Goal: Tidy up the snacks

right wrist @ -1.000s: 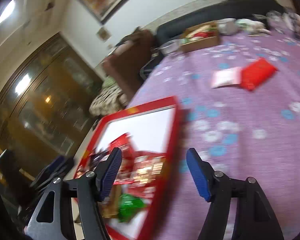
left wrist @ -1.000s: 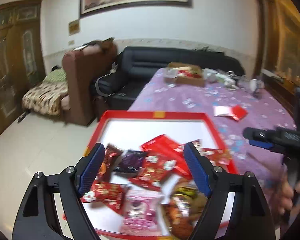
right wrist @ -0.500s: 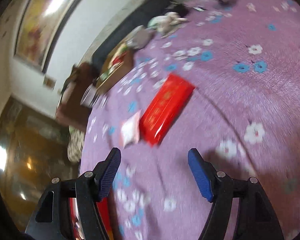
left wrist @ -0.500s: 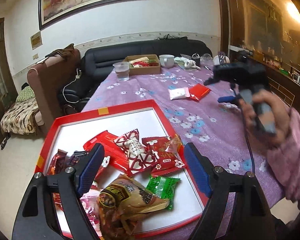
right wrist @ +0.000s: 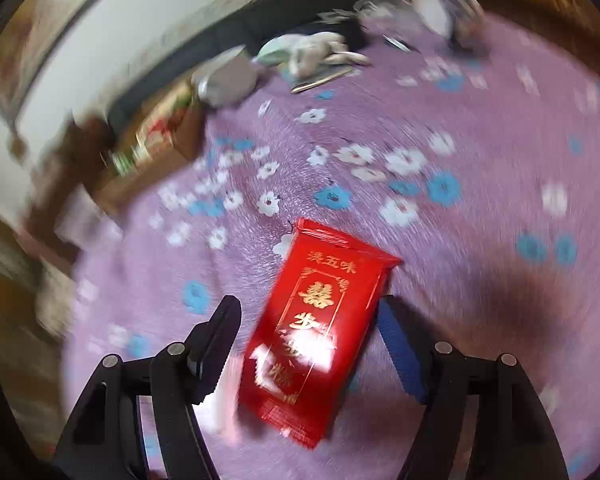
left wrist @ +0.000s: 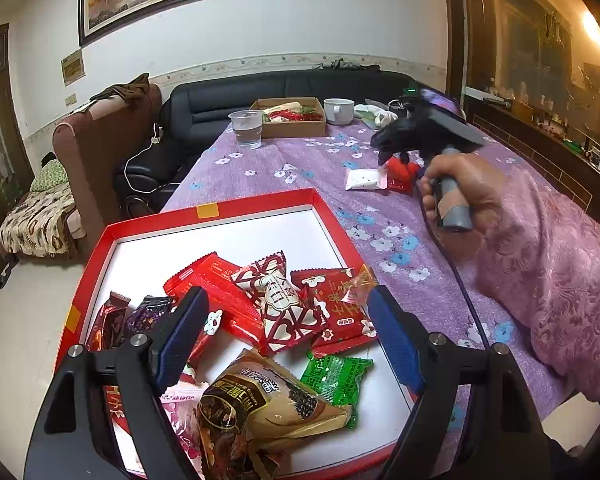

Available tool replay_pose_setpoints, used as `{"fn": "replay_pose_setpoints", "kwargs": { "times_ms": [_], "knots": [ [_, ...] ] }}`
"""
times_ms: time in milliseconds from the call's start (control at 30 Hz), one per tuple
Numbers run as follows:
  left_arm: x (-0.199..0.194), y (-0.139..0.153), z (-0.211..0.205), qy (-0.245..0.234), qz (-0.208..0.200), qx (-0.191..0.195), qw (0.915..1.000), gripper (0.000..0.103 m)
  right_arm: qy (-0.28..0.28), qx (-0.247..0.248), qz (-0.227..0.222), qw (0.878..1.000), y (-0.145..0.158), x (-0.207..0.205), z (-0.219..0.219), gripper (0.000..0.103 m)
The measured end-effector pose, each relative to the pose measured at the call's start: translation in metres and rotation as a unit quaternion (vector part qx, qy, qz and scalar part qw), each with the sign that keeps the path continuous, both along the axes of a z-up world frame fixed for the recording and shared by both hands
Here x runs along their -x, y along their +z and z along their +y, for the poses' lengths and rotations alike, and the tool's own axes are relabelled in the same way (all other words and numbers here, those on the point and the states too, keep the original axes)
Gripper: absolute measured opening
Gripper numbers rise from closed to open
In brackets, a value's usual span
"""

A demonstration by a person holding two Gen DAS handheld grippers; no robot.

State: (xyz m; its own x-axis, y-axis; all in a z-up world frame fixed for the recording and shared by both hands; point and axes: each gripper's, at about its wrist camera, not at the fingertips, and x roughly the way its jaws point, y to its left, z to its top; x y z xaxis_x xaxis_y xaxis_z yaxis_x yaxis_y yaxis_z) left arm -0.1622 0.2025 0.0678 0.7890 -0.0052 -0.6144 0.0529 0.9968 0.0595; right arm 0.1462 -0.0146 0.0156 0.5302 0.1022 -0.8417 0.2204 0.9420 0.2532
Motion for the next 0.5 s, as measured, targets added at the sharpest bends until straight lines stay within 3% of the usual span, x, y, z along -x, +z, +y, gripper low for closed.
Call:
{"fn": "replay_pose_setpoints", "kwargs": {
  "times_ms": [133,233,500],
  "knots": [
    [0.0,0.002,-0.004,-0.003,0.002,-0.005,1.0,0.082,0.038,0.127,-0.004,0.991,-0.008,-0.003,0.021,0.061],
    [0.0,0.005,-0.011,-0.008,0.001,-0.009,0.9999,0.082,0.048,0.13,-0.014,0.99,-0.006,0.007,0.009,0.052],
    [-0.021,0.018,-0.036,-0.036,0.033,0.043,0.9979,0.082,0.068,0.127,-0.024,0.989,-0.006,0.046,-0.055,0.051]
  ]
}}
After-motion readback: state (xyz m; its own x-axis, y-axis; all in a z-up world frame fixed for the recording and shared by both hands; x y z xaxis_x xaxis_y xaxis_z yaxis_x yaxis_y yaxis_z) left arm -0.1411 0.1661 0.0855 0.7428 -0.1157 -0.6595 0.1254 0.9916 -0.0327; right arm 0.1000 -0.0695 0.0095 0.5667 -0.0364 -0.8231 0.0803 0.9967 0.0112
